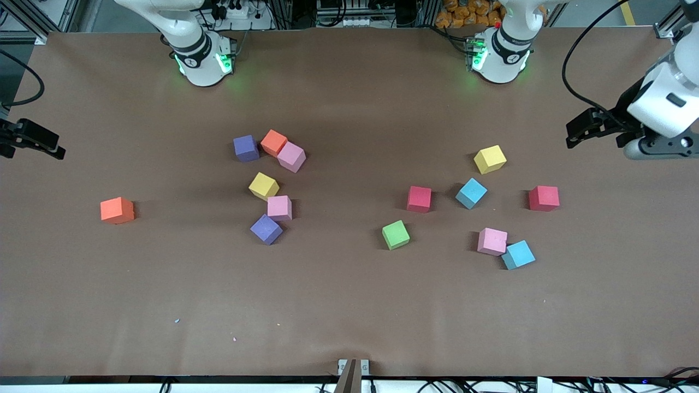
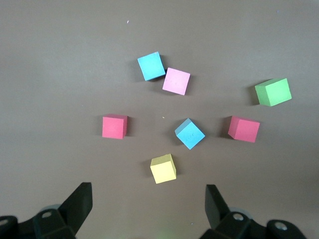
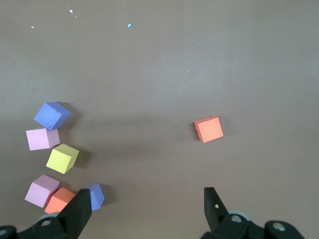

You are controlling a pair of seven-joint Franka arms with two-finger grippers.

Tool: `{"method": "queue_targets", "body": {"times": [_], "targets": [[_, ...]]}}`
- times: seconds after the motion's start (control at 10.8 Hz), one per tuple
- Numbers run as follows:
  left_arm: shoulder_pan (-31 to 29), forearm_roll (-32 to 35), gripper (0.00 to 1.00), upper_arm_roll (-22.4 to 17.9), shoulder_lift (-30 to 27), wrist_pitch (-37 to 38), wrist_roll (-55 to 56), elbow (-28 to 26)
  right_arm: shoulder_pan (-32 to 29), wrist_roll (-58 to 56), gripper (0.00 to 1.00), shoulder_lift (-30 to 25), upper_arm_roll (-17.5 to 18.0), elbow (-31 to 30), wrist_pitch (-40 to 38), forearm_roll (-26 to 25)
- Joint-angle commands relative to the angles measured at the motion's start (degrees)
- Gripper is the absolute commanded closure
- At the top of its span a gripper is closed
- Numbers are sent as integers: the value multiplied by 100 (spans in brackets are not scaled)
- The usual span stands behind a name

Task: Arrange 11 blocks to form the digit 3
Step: 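Reach the right gripper to the yellow block while the left gripper reaches cyan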

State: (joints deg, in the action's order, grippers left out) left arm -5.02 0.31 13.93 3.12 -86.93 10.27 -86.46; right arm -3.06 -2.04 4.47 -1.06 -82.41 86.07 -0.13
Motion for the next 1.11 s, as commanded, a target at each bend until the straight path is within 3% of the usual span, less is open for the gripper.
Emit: {"method": "queue_targets", "body": {"times": [0.0,0.19,0.37,0.65,0.93,1.02], "targets": [[18,-136,0,4,57,-182,229,-421,104,-42,0,0,-8,-65,-55,31],[1,-154,0,144,-13,-726,282,-1123,287,2,0,88,-8,-125,-37,40],[1,-163,0,285,-22,-1586,791,-1940,691,11,0,115,-8,-563,76,31],[10,-163,0,399,-5,-2571,1371,-2899,859,290,0,62,1,-1494,813,75],[10,-163,0,461,83,-4151,2038,-4033,1306,1290,0,36,-8,-2557,1726,75],[10,-163,0,461,214,-4400,2284,-4158,1491,1790,0,27,1,-2952,2095,75]]}}
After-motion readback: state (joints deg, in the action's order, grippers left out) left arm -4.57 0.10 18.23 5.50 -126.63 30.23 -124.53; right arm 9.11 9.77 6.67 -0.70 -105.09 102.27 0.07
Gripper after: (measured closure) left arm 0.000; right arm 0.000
